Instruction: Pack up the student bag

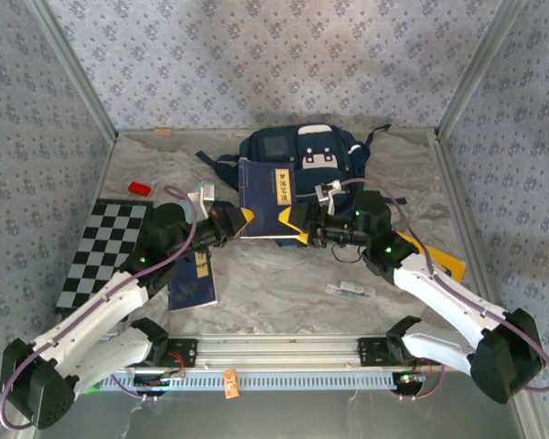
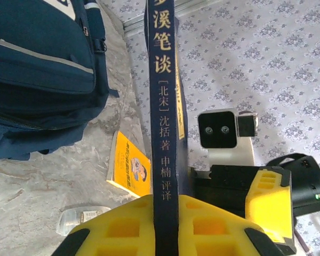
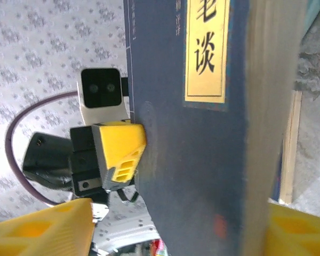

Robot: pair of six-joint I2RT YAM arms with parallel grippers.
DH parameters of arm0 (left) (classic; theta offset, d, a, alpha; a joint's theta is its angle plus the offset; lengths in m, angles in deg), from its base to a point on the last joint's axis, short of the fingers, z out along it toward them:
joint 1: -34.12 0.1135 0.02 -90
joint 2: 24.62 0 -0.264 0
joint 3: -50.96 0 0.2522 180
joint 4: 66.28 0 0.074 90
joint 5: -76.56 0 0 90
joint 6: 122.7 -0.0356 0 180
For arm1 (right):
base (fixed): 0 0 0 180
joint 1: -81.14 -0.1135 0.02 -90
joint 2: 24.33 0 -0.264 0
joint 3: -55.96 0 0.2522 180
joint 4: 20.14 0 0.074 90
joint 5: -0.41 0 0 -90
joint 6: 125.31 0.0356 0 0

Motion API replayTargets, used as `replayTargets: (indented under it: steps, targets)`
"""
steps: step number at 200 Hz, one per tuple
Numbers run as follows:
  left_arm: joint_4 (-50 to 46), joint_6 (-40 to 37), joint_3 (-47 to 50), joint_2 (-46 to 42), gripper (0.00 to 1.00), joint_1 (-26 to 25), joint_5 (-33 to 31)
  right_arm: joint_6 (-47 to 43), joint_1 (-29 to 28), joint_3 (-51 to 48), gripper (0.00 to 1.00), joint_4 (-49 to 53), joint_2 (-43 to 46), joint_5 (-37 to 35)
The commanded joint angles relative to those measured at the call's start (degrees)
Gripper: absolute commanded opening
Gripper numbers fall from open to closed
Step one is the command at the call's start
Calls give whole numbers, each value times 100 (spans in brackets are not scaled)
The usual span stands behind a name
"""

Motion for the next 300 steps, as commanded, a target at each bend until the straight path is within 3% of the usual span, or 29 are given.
replayTargets:
  steps: [1,44,71,85,104,126,149,203,234,300]
  targets:
    - [44,-202,-233,-36,0,-7,-188,-185,81,181,56,346,91,22]
    - [-3,-184,-262,138,0,-16,-123,-368,298,280,16,650,-24,111]
    - [-238,-297,-347,202,14,-18,-9,-612,424,383,0,1099,122,51]
    - [-592,-500,-439,175,22,-27,-41,-799,509,454,0,1476,234,17]
    - [-1556,-1176,-751,164,42,-51,-272,-1194,649,616,0,2278,420,-150]
    - [-2876,-2291,-1187,320,52,-171,-988,-1701,856,783,0,3445,658,-447]
    - [-3220,-3236,-1408,725,62,-273,-1225,-2050,1157,840,0,4345,880,-477]
    - [-3676,-5584,-2797,2713,65,-1068,-1693,-2715,2141,1112,0,6119,1269,-423]
    - [-3622,-6545,-3571,3734,65,-1355,-1802,-3023,2853,1261,0,6747,1325,-416]
    - [-3927,-7815,-5168,5589,65,-1436,-2320,-3302,3867,1273,0,6992,1099,53]
